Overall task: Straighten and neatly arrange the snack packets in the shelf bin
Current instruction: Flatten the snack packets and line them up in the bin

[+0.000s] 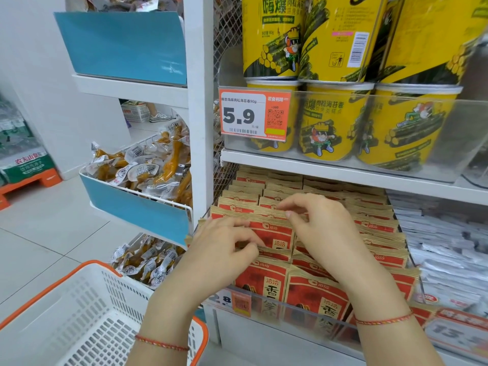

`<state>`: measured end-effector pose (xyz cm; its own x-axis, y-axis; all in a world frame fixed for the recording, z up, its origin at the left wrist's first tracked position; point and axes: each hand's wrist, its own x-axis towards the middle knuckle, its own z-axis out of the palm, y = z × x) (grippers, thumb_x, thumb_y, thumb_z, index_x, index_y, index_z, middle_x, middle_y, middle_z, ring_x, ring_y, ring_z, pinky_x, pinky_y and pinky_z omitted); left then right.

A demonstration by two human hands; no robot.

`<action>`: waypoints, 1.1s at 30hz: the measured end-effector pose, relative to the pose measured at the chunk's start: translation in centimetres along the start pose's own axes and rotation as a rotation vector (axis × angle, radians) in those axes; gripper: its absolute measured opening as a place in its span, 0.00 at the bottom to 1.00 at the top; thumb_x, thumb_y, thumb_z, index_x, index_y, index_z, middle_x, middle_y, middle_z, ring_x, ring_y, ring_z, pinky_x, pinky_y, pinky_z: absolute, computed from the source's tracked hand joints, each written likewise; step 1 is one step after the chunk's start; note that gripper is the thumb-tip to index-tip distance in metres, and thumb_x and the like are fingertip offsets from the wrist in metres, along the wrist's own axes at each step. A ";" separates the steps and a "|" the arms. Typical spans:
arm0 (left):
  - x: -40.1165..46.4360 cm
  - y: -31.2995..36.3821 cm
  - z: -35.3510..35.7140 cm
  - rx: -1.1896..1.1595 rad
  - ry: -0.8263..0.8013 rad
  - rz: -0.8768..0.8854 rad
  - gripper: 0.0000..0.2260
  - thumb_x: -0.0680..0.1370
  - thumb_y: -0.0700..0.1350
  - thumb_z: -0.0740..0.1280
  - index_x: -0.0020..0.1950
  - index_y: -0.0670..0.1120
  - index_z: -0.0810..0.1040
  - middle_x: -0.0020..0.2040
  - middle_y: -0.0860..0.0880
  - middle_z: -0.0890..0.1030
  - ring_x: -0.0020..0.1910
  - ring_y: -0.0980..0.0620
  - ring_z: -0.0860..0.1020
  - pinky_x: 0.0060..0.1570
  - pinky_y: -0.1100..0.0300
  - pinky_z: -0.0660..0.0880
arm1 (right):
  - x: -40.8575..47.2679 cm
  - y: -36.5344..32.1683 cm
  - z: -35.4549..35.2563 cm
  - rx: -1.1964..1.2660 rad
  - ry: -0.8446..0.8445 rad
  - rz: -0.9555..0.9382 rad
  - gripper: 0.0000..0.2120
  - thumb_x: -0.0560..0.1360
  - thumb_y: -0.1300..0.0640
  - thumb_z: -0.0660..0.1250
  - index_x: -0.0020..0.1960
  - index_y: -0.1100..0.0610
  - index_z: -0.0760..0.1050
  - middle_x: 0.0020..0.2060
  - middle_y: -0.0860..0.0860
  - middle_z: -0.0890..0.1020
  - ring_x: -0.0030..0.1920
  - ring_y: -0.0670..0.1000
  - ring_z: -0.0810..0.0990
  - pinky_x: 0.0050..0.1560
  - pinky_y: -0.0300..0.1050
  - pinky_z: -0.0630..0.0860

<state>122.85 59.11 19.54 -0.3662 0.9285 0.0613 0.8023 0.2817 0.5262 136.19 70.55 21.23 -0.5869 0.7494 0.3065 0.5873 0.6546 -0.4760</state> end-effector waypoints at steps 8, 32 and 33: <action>0.2 0.1 0.1 0.027 -0.001 0.006 0.12 0.79 0.50 0.59 0.56 0.62 0.80 0.66 0.62 0.71 0.67 0.58 0.63 0.70 0.55 0.57 | 0.1 0.1 1.1 -0.188 -0.212 -0.064 0.19 0.77 0.60 0.58 0.64 0.47 0.76 0.62 0.46 0.78 0.65 0.48 0.71 0.63 0.47 0.72; 0.0 0.1 -0.1 -0.518 0.429 0.094 0.16 0.81 0.45 0.64 0.66 0.59 0.73 0.55 0.62 0.80 0.56 0.65 0.76 0.49 0.64 0.78 | -1.2 -1.4 -3.0 0.117 0.166 -0.199 0.03 0.78 0.50 0.63 0.46 0.45 0.73 0.35 0.41 0.77 0.37 0.42 0.73 0.38 0.45 0.69; -0.1 0.2 -0.2 -0.570 0.417 0.094 0.16 0.80 0.47 0.65 0.67 0.59 0.71 0.55 0.62 0.80 0.57 0.67 0.76 0.48 0.68 0.75 | -1.2 -1.2 -3.2 0.180 0.234 -0.212 0.03 0.78 0.51 0.63 0.46 0.47 0.74 0.34 0.41 0.76 0.36 0.43 0.73 0.37 0.45 0.67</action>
<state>122.95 59.02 19.79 -0.5487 0.7406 0.3879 0.5096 -0.0715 0.8574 137.94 69.21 24.04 -0.5296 0.6146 0.5846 0.3459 0.7858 -0.5127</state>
